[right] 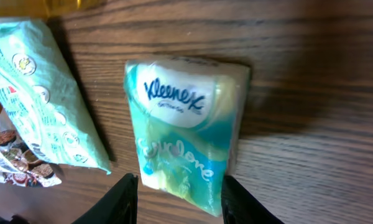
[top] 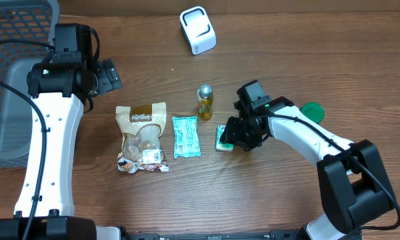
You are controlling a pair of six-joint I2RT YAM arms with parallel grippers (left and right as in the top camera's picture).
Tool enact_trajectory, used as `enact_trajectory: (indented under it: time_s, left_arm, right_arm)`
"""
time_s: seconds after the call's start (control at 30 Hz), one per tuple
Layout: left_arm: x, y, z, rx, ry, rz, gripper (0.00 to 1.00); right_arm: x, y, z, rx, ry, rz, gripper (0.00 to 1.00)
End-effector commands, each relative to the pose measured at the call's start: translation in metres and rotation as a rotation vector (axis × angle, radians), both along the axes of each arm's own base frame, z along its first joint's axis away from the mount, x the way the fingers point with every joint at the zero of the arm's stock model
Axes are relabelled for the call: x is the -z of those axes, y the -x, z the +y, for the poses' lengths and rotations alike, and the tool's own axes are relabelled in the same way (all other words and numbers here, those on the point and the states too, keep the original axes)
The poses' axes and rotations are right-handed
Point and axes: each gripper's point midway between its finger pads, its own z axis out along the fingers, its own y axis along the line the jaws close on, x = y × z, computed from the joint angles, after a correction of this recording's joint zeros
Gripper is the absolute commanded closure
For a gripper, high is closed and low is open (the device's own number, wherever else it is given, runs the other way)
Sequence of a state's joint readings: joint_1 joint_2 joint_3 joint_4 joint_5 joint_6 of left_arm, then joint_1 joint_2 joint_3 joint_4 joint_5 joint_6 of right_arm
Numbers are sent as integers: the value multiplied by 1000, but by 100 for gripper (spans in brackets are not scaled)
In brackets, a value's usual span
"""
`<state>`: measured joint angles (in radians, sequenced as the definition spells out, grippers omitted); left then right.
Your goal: Scan the item barcode
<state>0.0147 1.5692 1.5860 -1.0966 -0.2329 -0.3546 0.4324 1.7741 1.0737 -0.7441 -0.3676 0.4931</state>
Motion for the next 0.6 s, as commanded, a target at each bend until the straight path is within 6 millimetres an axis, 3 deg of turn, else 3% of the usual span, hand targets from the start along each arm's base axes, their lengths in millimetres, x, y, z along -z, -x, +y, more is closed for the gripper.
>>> enact_trajectory:
  time_s: [0.0, 0.57]
  left_arm:
    - [-3, 0, 1, 20, -21, -2, 1]
    - [-3, 0, 1, 20, -20, -2, 0]
  right_arm:
    - [-1, 0, 5, -3, -17, 4, 60]
    - [2, -19, -10, 39, 47, -67, 60]
